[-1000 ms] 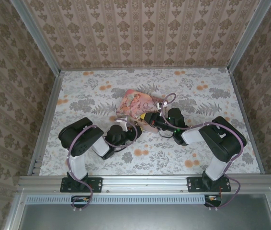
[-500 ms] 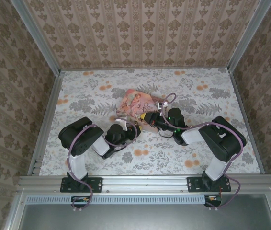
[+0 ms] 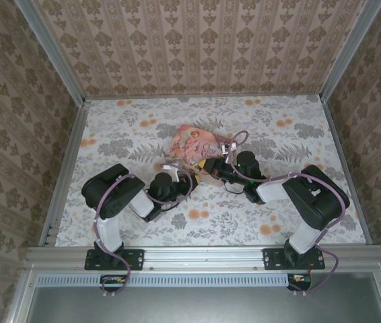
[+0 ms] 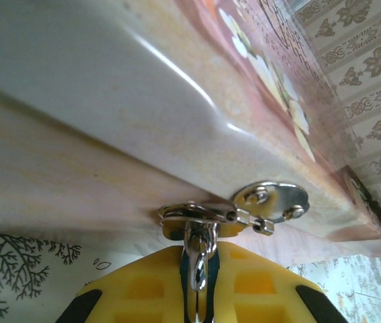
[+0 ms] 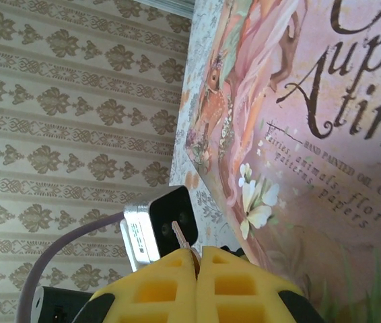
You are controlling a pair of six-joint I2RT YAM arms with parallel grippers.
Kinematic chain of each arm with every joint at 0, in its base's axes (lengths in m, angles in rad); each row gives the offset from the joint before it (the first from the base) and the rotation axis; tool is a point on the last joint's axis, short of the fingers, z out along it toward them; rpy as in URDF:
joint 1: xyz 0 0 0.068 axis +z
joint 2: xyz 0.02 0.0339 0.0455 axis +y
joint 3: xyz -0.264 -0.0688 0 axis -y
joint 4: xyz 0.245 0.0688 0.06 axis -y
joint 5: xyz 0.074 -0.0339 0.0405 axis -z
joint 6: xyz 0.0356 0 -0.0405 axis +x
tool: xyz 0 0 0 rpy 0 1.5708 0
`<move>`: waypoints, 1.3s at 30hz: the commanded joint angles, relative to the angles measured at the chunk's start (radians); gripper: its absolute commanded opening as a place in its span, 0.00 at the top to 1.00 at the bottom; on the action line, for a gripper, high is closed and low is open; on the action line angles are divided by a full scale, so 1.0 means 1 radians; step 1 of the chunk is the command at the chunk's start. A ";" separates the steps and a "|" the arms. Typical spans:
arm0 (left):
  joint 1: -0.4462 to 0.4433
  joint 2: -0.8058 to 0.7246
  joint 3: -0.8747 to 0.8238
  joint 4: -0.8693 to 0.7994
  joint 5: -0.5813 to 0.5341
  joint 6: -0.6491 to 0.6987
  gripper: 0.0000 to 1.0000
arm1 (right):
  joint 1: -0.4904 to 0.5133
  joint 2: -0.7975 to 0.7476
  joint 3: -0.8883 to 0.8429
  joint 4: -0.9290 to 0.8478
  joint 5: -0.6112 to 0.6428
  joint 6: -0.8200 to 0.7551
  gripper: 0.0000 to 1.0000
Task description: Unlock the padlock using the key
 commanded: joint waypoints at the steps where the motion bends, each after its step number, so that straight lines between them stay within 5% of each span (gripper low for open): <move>1: 0.013 -0.042 0.019 0.027 0.035 -0.068 1.00 | -0.007 -0.070 -0.017 -0.111 -0.010 -0.013 1.00; 18: 0.066 -0.147 -0.026 0.017 0.184 -0.280 1.00 | 0.096 -0.428 -0.270 -0.221 0.133 -0.006 1.00; 39: 0.136 -0.201 -0.016 0.021 0.493 -0.386 1.00 | 0.076 -0.250 -0.267 -0.104 0.121 -0.055 1.00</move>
